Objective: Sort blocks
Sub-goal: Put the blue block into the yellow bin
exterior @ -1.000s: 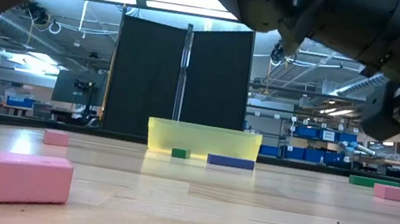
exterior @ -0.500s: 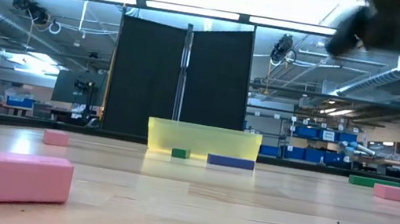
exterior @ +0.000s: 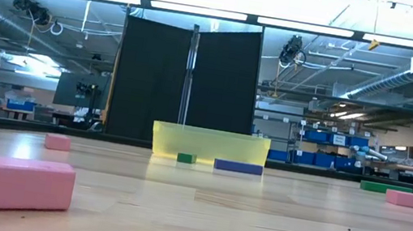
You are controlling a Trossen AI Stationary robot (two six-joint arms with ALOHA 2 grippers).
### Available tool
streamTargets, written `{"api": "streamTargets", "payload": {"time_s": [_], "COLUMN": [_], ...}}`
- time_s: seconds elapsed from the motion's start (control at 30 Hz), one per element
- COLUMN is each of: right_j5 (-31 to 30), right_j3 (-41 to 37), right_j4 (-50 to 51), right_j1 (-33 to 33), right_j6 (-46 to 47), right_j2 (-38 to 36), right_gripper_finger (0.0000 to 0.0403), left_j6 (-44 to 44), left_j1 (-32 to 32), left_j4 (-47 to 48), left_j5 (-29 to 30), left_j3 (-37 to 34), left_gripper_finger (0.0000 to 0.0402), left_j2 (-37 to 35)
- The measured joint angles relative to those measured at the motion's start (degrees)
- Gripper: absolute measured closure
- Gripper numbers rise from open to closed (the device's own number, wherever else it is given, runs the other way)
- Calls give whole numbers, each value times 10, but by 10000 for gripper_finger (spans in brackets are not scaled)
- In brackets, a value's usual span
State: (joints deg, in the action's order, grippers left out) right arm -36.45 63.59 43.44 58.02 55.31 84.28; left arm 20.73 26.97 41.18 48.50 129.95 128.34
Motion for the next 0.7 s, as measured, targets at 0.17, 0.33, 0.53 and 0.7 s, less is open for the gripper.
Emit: {"api": "streamTargets", "payload": {"time_s": [0.17, 0.33, 0.53, 0.7], "right_j5": [103, 161, 197, 229], "right_j3": [0, 9, 33, 38], "right_j4": [-9, -16, 12, 14], "right_j1": [-51, -89, -121, -139], "right_j6": [87, 130, 153, 174], "right_j2": [89, 145, 188, 212], "right_gripper_finger": [116, 116, 115, 115], "left_j6": [19, 39, 50, 27], "left_j1": [12, 26, 44, 45], "left_j4": [87, 121, 5, -213], "left_j5": [27, 62, 72, 27], "left_j3": [-1, -40, -233, -469], "left_gripper_finger": [228, 234, 251, 264], "left_j2": [-29, -81, -197, -318]}}
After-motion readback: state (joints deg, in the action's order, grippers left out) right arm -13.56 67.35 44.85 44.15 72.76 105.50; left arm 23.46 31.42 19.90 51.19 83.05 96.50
